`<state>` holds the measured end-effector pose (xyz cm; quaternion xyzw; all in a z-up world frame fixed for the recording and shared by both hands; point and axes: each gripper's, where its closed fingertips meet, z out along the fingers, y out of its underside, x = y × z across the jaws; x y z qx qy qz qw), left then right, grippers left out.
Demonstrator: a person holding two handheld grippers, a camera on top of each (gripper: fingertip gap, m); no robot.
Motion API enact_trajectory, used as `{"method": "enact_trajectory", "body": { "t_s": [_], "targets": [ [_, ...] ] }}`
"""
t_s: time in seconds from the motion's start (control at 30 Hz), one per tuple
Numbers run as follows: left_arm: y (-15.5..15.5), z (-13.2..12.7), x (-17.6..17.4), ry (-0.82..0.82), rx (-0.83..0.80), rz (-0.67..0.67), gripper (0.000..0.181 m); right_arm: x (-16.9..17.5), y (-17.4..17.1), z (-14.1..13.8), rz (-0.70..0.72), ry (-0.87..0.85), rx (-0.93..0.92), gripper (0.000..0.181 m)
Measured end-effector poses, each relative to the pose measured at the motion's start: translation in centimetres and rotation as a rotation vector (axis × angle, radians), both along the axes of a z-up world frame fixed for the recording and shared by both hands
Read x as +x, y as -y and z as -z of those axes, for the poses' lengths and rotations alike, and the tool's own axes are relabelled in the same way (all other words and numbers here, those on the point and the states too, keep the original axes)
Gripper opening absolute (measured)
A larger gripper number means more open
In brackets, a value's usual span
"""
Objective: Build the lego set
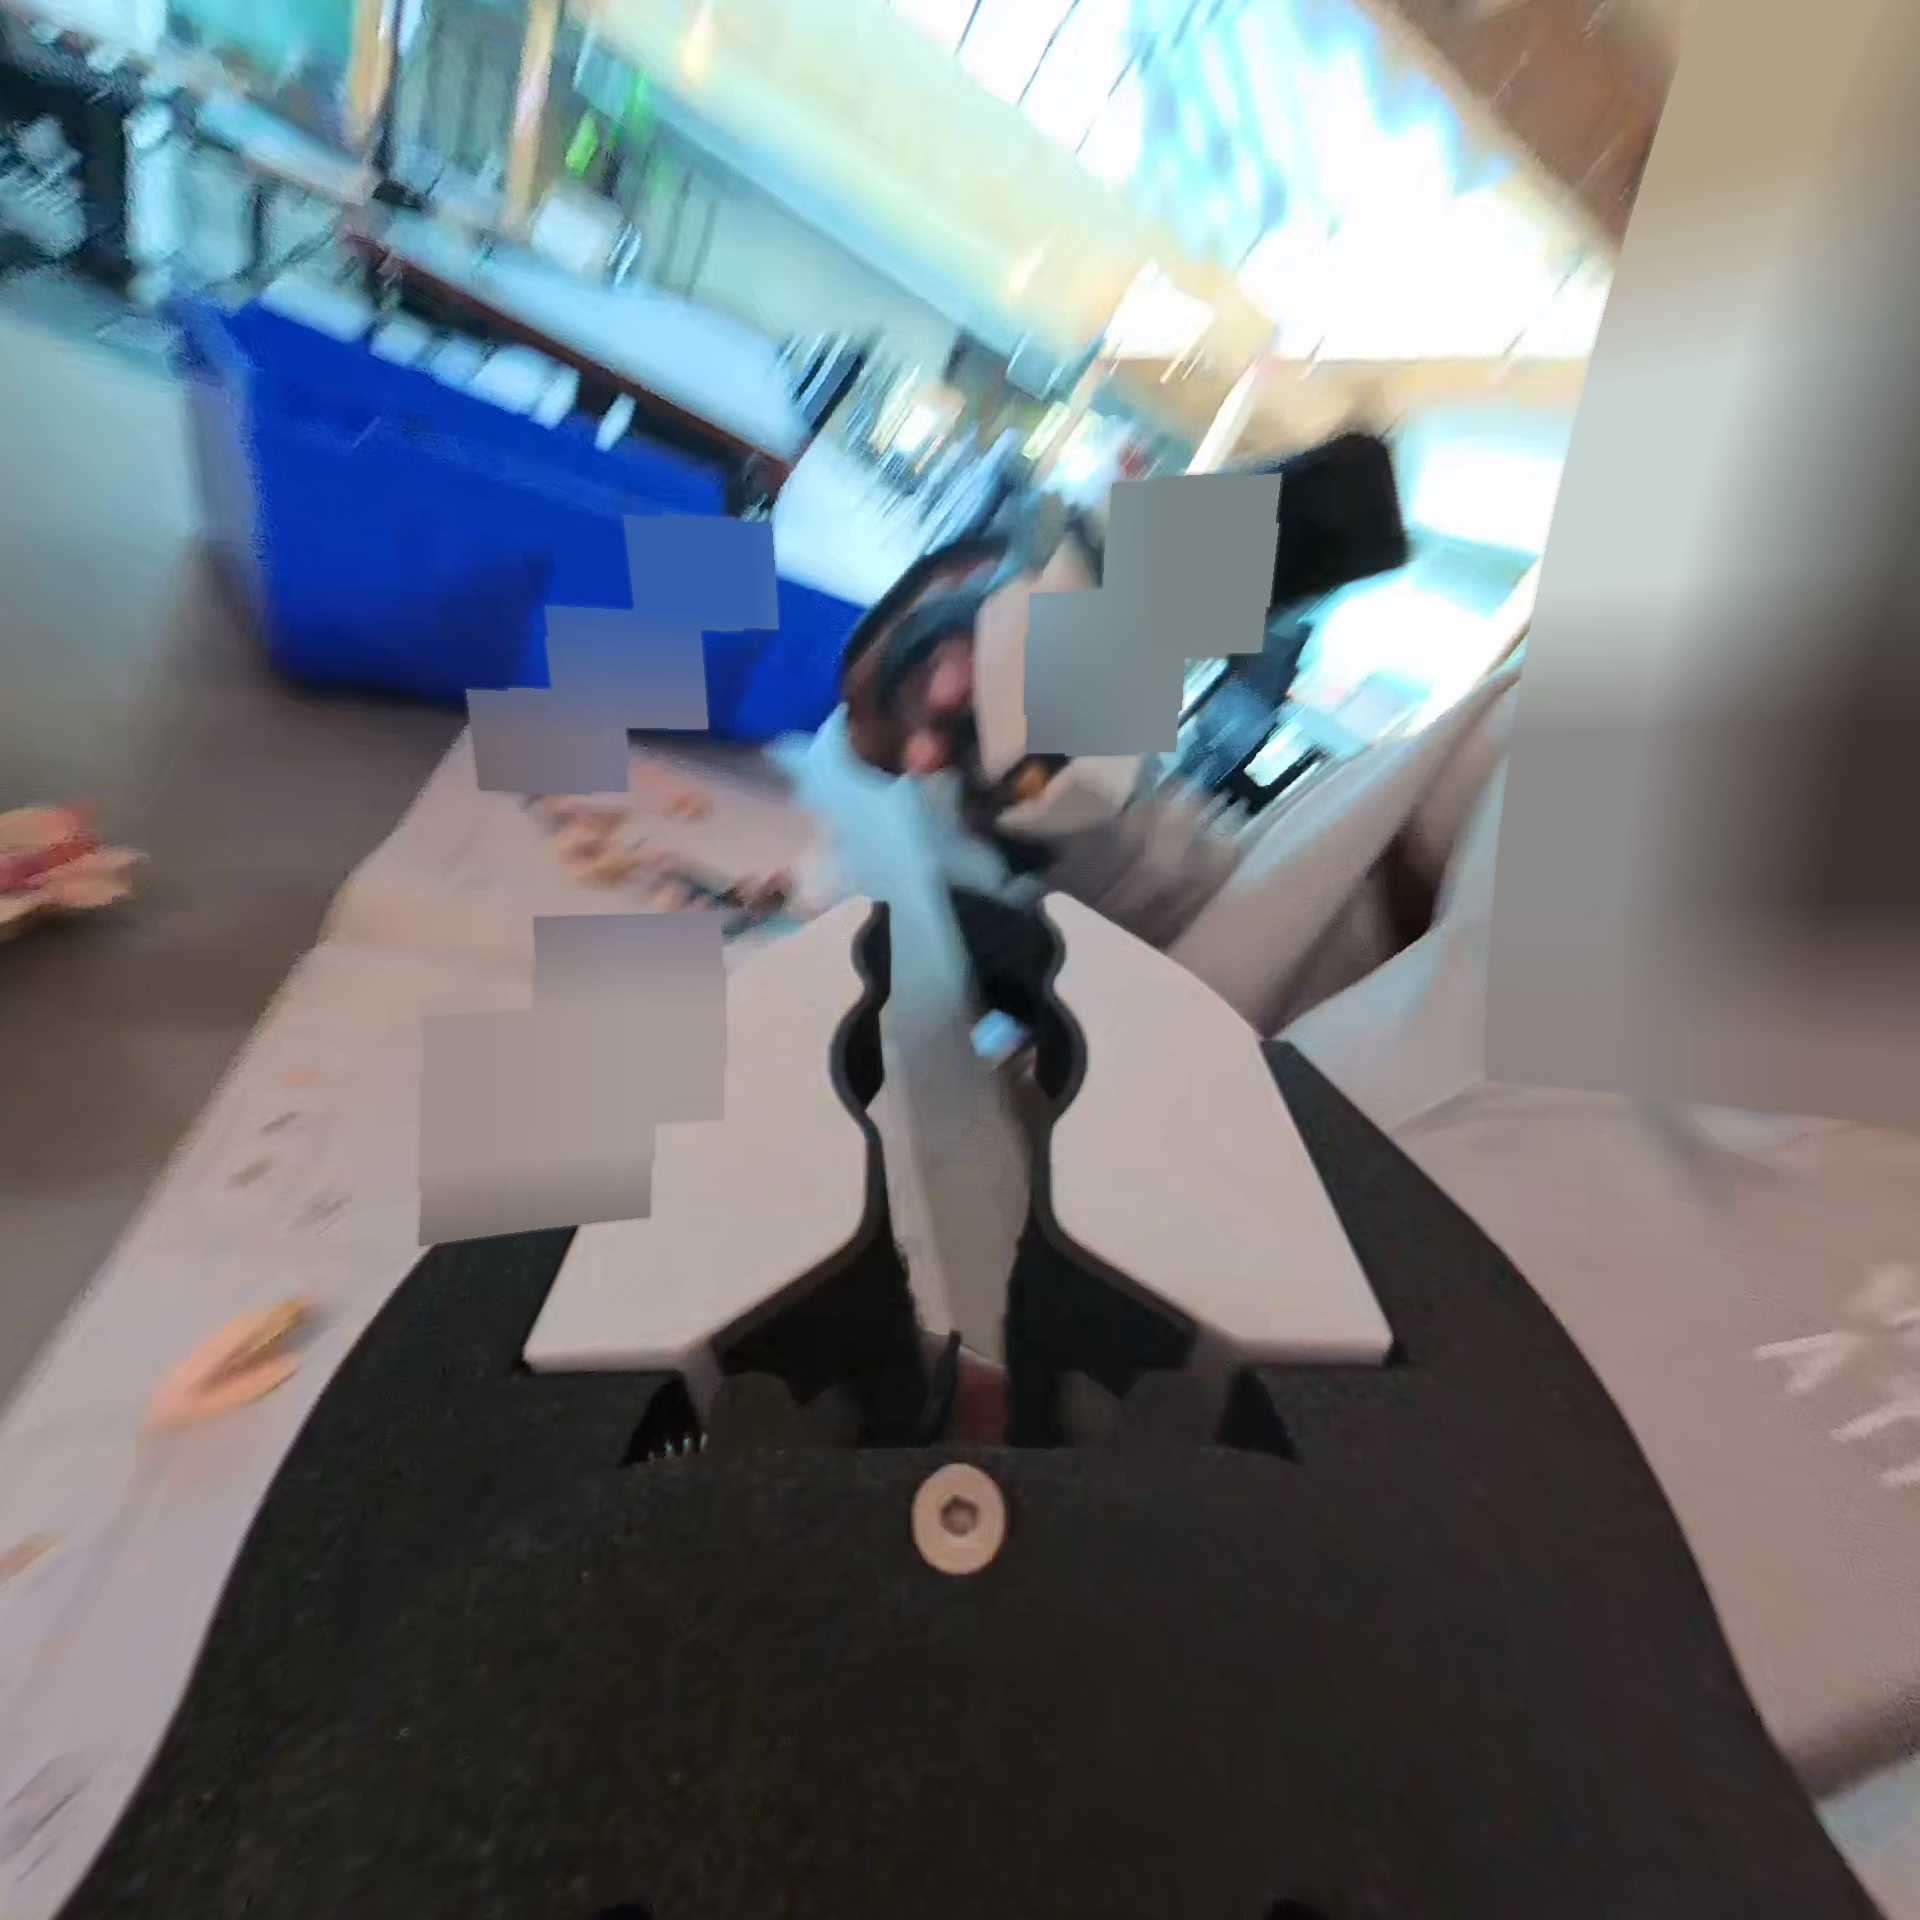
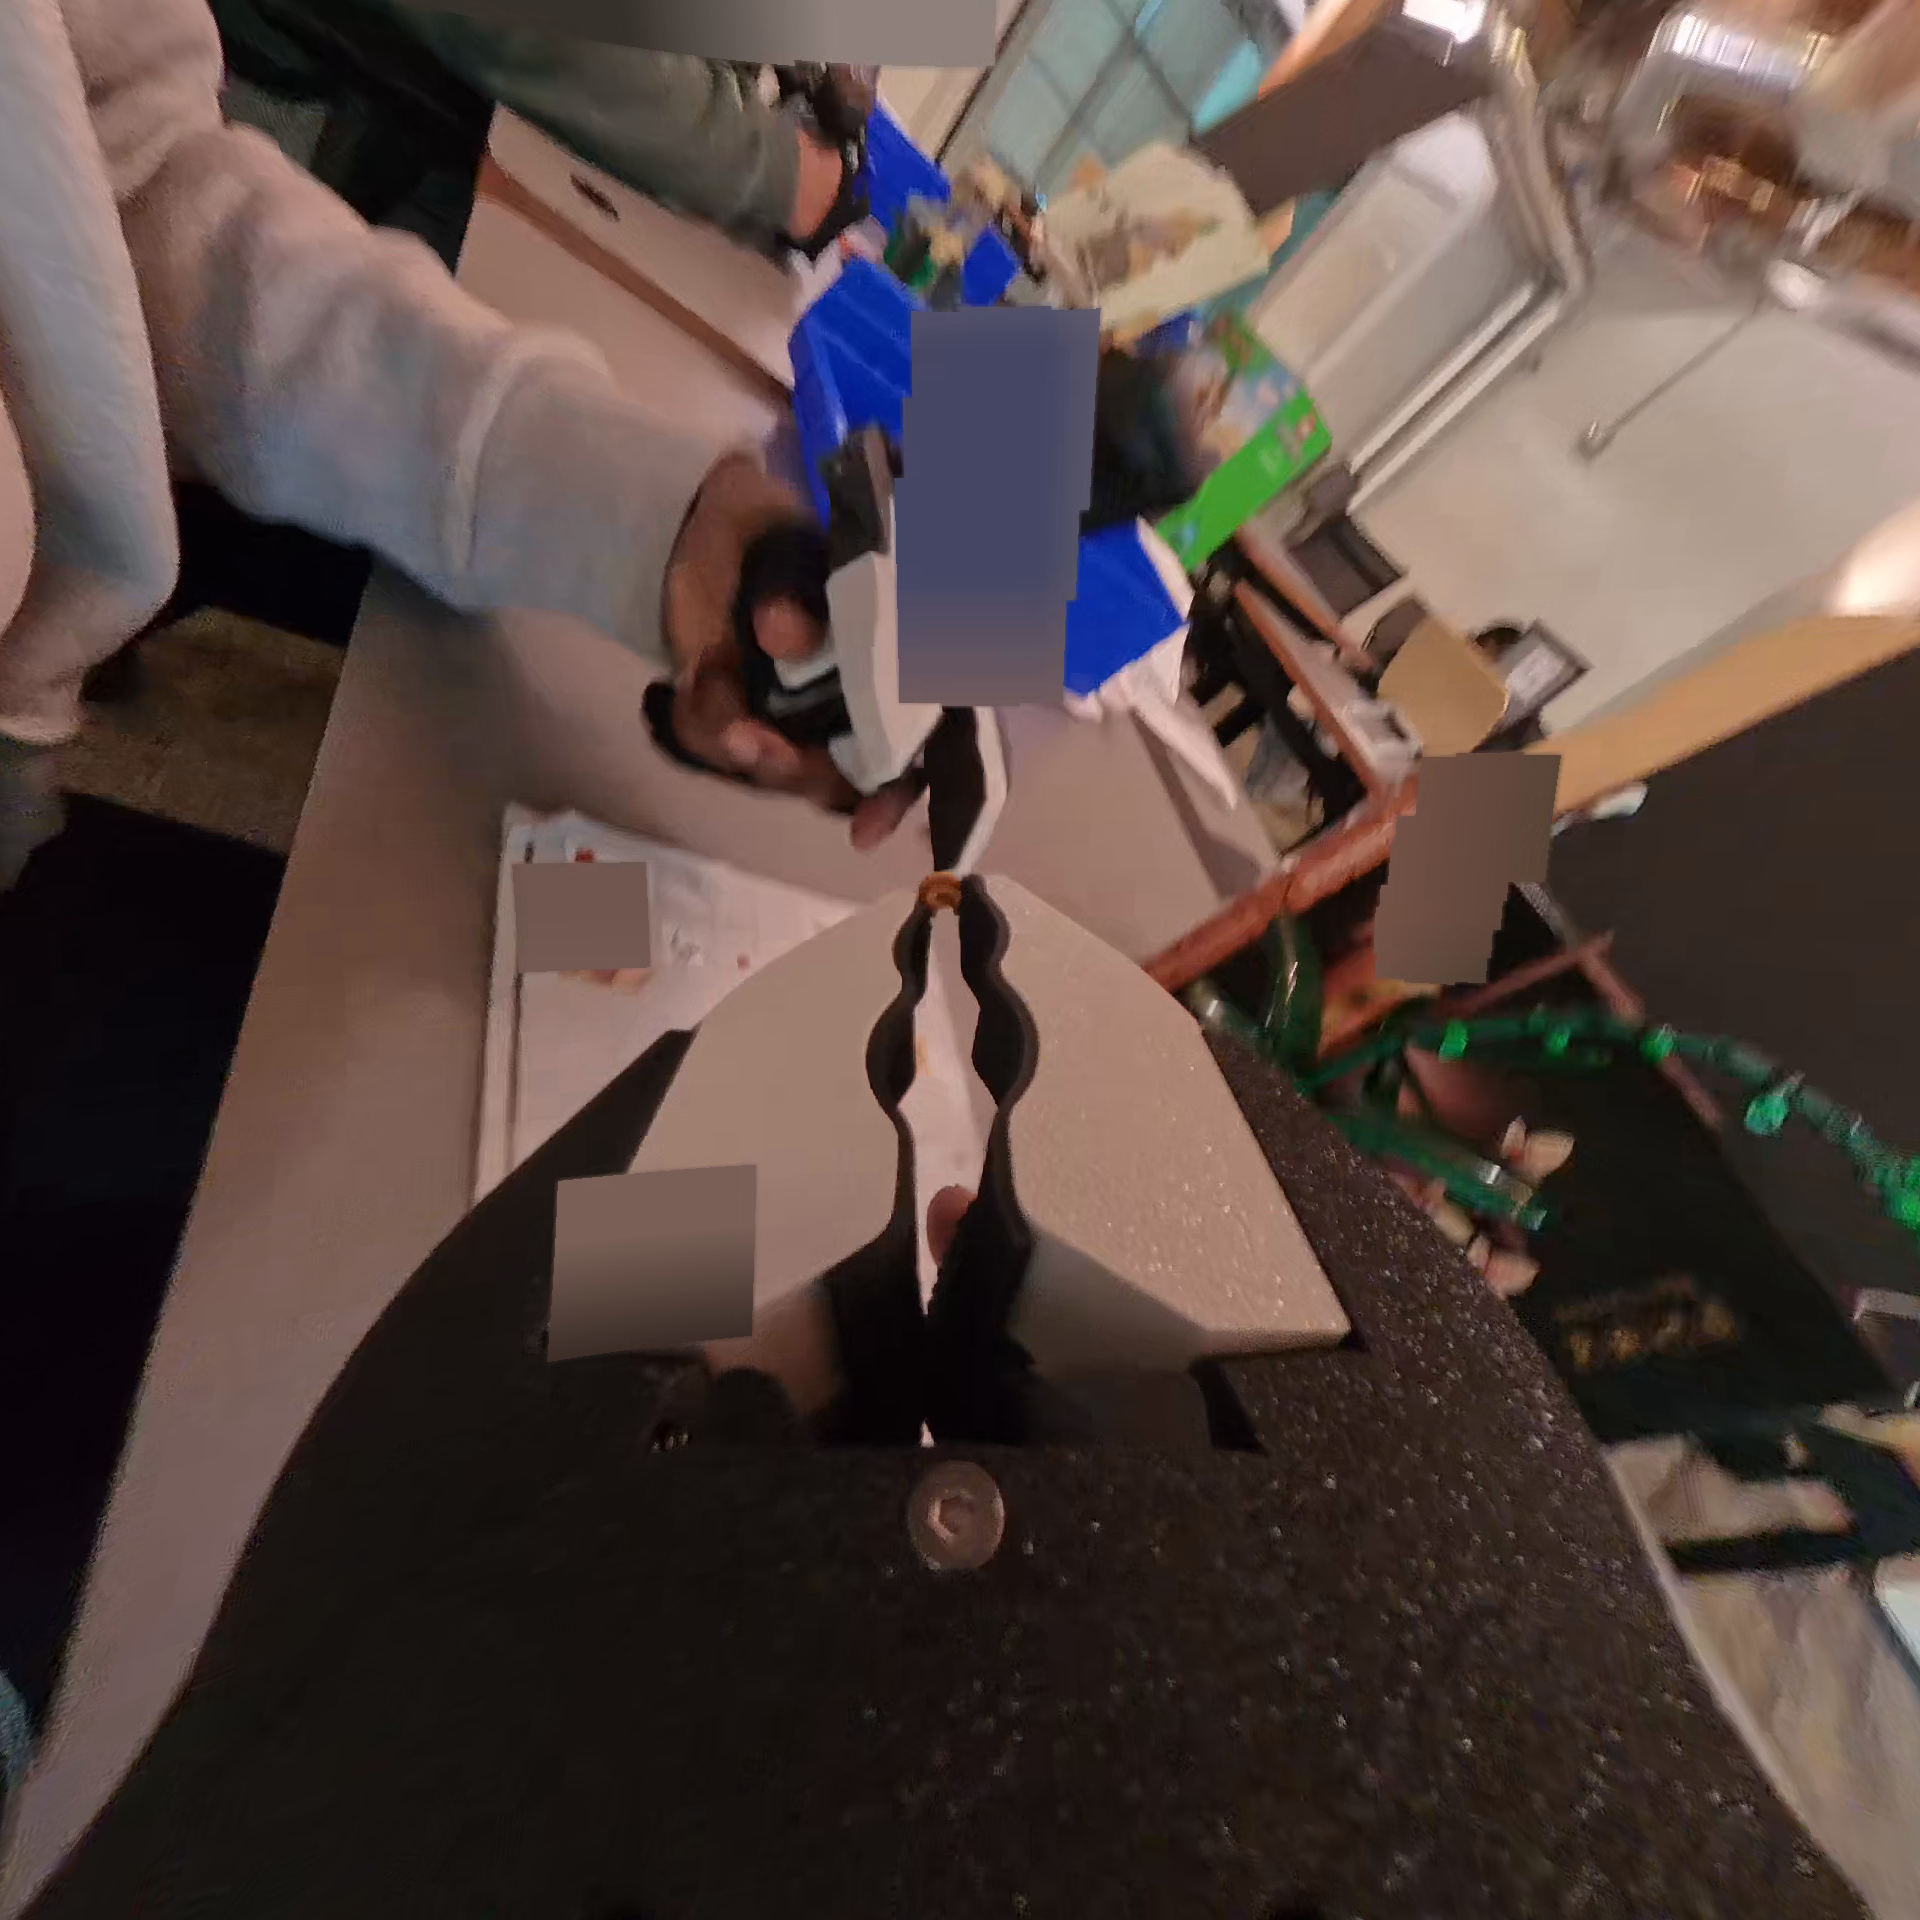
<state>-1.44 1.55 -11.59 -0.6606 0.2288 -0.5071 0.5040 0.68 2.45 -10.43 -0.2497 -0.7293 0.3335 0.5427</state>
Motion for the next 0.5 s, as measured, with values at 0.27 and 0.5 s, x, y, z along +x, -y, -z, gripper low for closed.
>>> {"method": "enact_trajectory", "body": {
  "t_s": [0.27, 0.5],
  "targets": [
    [-0.5, 9.9, 2.4, -0.697, -0.024, 0.023, 0.017, 3.5, 0.2, 7.7, 0.094, 0.228, -0.192, 0.006],
    [-1.4, 12.4, 3.1, -0.856, 0.013, 0.101, 0.016, 4.0, 0.3, 8.0, 0.072, 0.209, -0.403, 0.006]
  ]
}}
